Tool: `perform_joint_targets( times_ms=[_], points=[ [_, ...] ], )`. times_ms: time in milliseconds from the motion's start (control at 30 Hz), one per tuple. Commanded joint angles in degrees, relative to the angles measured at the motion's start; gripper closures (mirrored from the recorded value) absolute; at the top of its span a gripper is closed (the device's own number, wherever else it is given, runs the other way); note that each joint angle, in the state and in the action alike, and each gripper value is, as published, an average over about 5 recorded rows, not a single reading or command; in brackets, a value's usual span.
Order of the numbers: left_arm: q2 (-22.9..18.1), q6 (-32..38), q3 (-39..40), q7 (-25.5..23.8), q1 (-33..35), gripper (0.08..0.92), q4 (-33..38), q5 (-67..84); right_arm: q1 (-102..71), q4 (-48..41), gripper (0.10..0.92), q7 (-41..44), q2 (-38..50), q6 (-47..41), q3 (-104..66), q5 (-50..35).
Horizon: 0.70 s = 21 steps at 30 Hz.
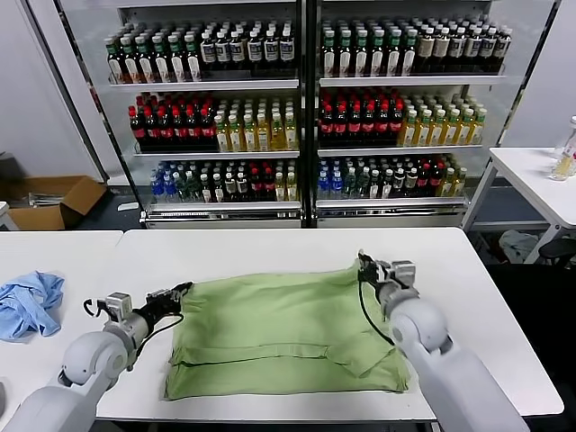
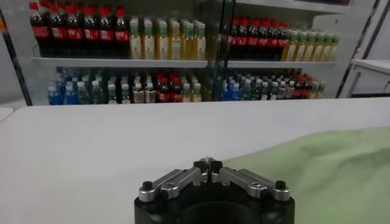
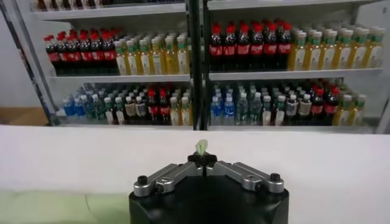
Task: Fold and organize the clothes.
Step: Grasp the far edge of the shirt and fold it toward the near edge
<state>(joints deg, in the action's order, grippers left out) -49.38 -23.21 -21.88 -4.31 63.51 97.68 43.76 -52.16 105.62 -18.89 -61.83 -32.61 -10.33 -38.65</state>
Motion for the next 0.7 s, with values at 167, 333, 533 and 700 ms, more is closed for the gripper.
perform_joint_targets(
  times_ms=[167,333,533,700],
  points=[
    [0.6,0.6,-5.2,-0.7,10.8,0.914,6.4,0.2,-16.8,15.9,0.92,-1.0,3.9,-0.5,-4.7,0.3],
    [0.8,-0.7,-5.8,-1.1,12.7,0.914,8.2,-0.7,-18.5,16.5,0.92,-0.9,3.9,-0.5,-5.4,1.2],
    [0.7,-1.1,-6.0,-1.2,13.3,0.914,8.5,-1.0,-20.0,16.5,0.92,-0.8,3.7,-0.5,-6.1,2.1],
    [0.8,-1.8,-5.7,-1.3,13.7,0.914,8.7,-1.5,-21.6,16.2,0.92,-0.5,3.6,-0.5,-6.6,2.8]
  ],
)
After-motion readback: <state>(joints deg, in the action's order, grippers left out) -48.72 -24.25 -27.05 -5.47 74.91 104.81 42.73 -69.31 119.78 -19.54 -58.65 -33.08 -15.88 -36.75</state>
